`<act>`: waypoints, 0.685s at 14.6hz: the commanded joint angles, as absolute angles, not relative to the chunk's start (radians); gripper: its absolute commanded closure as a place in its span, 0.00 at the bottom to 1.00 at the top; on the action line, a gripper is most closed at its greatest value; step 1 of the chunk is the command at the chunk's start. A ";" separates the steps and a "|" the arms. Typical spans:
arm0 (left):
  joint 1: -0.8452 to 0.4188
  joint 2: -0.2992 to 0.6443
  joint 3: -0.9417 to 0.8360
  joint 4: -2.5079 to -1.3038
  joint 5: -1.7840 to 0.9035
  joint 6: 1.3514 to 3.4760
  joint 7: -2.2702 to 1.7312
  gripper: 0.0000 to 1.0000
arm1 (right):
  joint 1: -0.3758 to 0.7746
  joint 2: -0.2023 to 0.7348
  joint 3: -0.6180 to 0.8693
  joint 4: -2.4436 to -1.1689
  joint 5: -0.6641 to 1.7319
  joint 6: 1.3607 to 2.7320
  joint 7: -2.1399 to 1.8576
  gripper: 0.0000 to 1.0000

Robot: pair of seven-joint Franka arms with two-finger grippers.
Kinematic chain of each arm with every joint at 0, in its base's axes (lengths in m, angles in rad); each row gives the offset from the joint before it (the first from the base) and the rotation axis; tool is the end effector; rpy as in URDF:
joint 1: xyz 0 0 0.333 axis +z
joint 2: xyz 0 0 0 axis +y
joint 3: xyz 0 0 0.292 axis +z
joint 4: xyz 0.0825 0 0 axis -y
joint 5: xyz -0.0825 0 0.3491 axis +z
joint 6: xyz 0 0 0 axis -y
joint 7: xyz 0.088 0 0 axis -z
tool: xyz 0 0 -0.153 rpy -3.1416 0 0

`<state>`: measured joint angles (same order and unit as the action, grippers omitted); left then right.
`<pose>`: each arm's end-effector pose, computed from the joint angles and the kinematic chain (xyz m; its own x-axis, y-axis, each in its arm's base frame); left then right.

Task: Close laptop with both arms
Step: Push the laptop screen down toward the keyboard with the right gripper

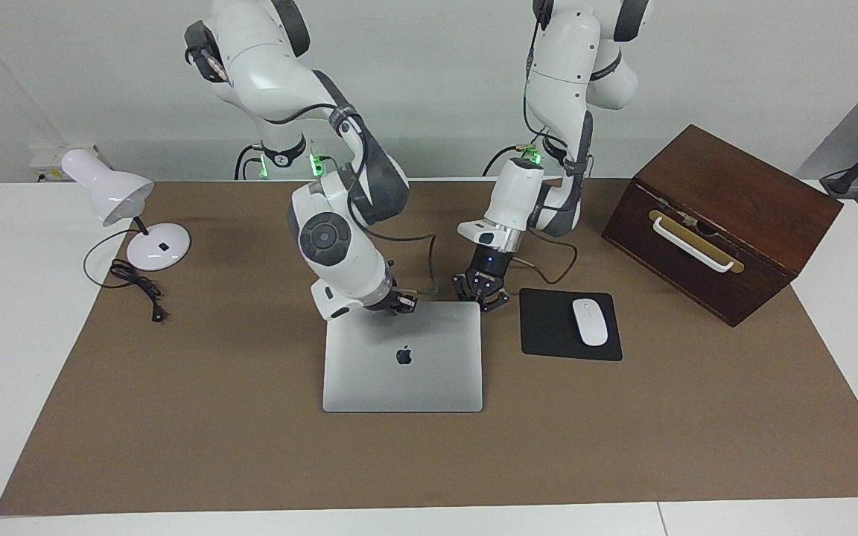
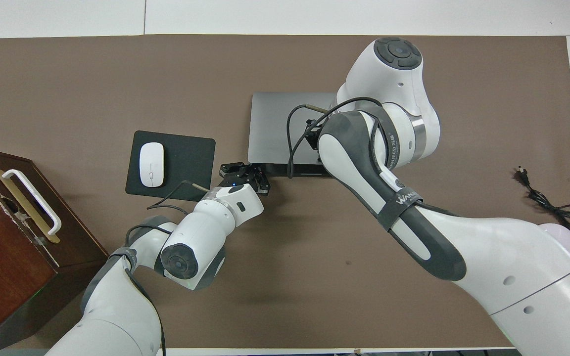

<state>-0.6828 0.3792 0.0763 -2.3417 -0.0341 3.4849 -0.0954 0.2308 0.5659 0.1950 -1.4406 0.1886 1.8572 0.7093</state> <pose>0.4724 -0.3227 0.2399 0.6468 -0.3224 0.6912 -0.4892 -0.8706 0.0518 0.5833 0.2716 0.3083 0.8971 -0.3331 -0.2904 -0.3768 -0.9199 -0.1089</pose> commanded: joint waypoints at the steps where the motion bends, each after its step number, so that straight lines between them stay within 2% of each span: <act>1: -0.675 0.451 0.077 -2.316 -0.034 3.502 -0.083 1.00 | 0.225 0.525 0.190 -1.522 0.218 1.902 0.698 1.00; 10: -0.676 0.459 0.077 -2.318 -0.034 3.502 -0.083 1.00 | 0.230 0.528 0.190 -1.542 0.218 1.942 0.698 1.00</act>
<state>-0.6828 0.3807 0.0763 -2.3425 -0.0341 3.4900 -0.0948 0.2313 0.5578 0.1948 -1.4980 0.1886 1.9121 0.7093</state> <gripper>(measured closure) 0.991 0.991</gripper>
